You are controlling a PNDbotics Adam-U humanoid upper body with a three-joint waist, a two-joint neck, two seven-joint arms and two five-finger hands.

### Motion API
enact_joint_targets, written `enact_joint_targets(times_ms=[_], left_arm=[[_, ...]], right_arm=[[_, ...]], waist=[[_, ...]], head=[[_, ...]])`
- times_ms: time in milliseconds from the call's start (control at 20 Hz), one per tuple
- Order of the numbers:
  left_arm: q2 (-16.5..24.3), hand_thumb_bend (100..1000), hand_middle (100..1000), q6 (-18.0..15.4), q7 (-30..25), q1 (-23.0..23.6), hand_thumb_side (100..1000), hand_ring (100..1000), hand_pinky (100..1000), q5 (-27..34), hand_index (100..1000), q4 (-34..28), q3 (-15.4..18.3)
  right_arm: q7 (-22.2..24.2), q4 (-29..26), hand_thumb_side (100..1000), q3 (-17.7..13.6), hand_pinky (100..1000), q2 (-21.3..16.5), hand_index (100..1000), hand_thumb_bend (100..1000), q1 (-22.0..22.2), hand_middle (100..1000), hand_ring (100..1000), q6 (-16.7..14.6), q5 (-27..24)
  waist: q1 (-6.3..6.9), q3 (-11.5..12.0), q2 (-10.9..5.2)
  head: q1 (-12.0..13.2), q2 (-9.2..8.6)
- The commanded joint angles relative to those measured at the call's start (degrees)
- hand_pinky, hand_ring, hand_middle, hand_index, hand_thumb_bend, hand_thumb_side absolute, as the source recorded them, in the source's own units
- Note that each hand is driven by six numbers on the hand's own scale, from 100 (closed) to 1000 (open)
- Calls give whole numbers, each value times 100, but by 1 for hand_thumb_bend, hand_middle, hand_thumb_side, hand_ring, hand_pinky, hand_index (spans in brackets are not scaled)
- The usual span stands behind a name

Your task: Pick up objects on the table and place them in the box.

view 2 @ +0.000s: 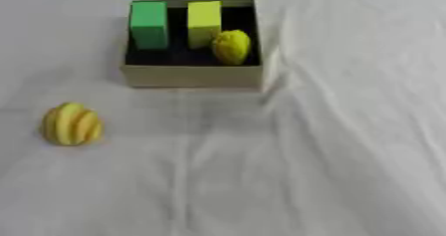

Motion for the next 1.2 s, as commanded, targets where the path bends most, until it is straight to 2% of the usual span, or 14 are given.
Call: enact_joint_targets(times_ms=[50, 150, 300, 400, 600, 1050, 1200], left_arm=[[682, 100, 712, 337, -150, -16, 392, 769, 680, -410, 856, -90, -53], [997, 100, 719, 581, -370, -4, 372, 773, 692, -697, 860, -90, -136], [1440, 109, 733, 888, -924, 10, 402, 783, 709, -1085, 869, -90, -312], [1695, 138, 747, 1061, -1387, 57, 446, 796, 729, -1262, 876, -90, -453], [2029, 211, 759, 1334, -2121, 156, 415, 807, 746, -1342, 885, -90, -653], [2284, 375, 785, 1338, -3203, 144, 413, 831, 781, -1375, 897, -90, -956], [2310, 410, 787, 1357, -3504, 145, 375, 834, 784, -1425, 895, -90, -1033]], right_arm=[[37, -86, 468, -151, 908, -3, 860, 100, 73, 748, 908, -90, -111], [62, -86, 459, -176, 906, 56, 858, 100, 172, 746, 903, -195, -73], [56, -86, 446, -182, 904, 122, 856, 100, 305, 743, 899, -410, 28], [42, -86, 437, -165, 902, 156, 854, 100, 388, 740, 895, -541, 127], [-42, -86, 435, -174, 901, 215, 853, 100, 509, 737, 891, -719, 327], [-214, -86, 456, -120, 902, 304, 845, 100, 645, 724, 881, -812, 645], [-230, -86, 467, -99, 903, 347, 843, 100, 658, 720, 879, -806, 692]], waist=[[15, -38, -164], [32, -71, -163], [68, -119, -162], [96, -146, -160], [136, -197, -156], [199, -262, -169], [207, -273, -172]], head=[[57, 23], [83, 41], [139, 67], [193, 75], [260, 81], [293, 78], [297, 78]])
